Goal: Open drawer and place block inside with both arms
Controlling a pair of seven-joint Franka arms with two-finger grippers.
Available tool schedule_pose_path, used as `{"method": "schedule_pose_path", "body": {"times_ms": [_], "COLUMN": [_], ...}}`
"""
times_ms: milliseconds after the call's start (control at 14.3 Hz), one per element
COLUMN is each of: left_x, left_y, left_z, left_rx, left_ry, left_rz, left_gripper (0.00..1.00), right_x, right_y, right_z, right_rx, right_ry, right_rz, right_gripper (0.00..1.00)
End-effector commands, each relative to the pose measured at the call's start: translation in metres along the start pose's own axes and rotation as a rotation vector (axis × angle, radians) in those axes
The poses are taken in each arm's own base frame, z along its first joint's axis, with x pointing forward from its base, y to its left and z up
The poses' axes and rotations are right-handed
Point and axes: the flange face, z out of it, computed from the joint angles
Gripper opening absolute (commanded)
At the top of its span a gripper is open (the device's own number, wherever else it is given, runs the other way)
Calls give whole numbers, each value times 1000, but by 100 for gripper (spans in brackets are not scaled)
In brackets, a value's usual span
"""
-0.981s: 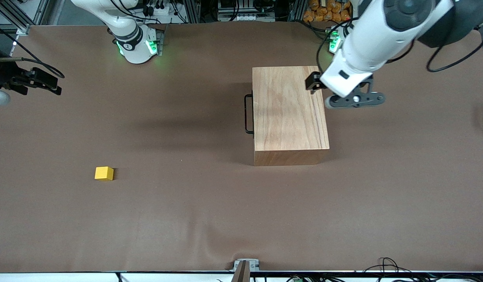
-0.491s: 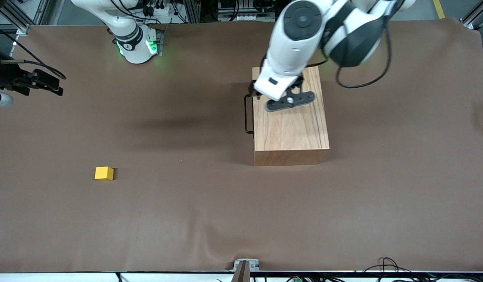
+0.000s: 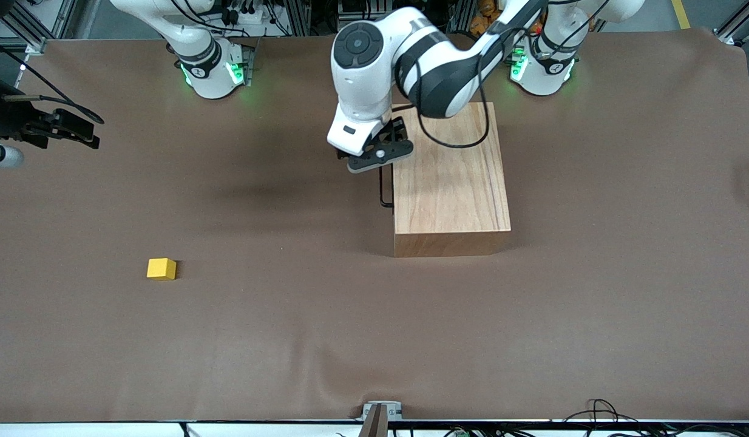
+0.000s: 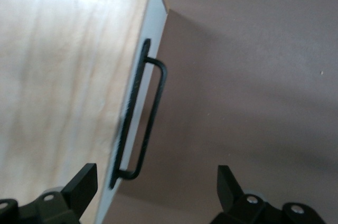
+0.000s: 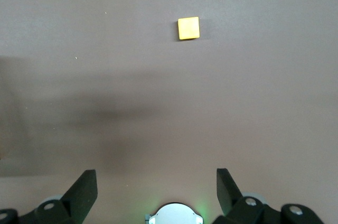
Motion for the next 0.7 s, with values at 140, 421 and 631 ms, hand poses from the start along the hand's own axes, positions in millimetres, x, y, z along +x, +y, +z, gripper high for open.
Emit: {"method": "schedule_pose_path", "body": {"times_ms": [140, 421, 631], "left_x": [-3, -14, -26], "left_y": [25, 33, 38], "left_z": [34, 64, 82], "left_rx": [19, 66, 99], "left_ry": [115, 137, 147], "left_rz": [-20, 44, 77], "left_gripper": [100, 100, 100], "right_x": [-1, -2, -2], "right_y": [4, 4, 4], "right_z": [-1, -1, -1], "right_rx": [-5, -5, -5], "right_ry": [3, 1, 1], "right_rz": [-1, -1, -1], "right_gripper": [100, 100, 100]}}
